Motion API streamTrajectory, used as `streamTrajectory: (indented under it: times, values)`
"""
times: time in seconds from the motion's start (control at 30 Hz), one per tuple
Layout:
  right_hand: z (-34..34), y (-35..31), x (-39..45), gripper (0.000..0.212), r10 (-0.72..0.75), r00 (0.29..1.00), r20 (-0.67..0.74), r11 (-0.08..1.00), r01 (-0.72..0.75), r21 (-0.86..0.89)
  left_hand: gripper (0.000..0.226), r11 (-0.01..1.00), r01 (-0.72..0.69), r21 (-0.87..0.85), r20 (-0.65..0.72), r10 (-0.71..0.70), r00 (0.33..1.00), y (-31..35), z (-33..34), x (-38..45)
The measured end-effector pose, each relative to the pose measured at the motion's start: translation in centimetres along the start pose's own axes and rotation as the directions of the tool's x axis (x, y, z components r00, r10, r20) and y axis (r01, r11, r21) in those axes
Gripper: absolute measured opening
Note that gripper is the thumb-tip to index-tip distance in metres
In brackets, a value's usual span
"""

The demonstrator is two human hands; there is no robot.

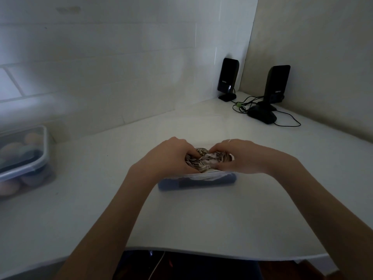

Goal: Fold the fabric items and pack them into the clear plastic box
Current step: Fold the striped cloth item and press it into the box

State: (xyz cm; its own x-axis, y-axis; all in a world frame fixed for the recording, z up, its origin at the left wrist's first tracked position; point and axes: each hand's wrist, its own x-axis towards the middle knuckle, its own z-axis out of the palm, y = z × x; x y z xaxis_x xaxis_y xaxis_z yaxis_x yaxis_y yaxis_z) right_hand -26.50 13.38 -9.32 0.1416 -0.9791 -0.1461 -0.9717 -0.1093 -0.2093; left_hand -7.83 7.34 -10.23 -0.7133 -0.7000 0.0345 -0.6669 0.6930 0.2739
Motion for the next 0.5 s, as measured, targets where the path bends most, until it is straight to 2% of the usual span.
streamTrajectory:
  times: [0.17,0.33,0.5]
  values:
    - [-1.0,-0.5,1.0,0.053,0.08,0.996,0.03,0.964,-0.07,-0.257,0.042,0.998,0.038,-0.047,0.031,-0.036,0.999,-0.3,0.2,0.3]
    - [-0.2,-1.3,1.7,0.046,0.07,0.997,-0.015,0.899,-0.07,-0.432,0.043,0.999,0.039,-0.031,0.091,-0.036,0.995,-0.7,0.3,0.6]
    - [-0.4,-1.6,1.3,0.043,0.063,0.998,-0.017,0.91,-0.064,-0.409,0.04,0.998,0.037,-0.045,0.046,-0.035,0.998,-0.7,0.5,0.3]
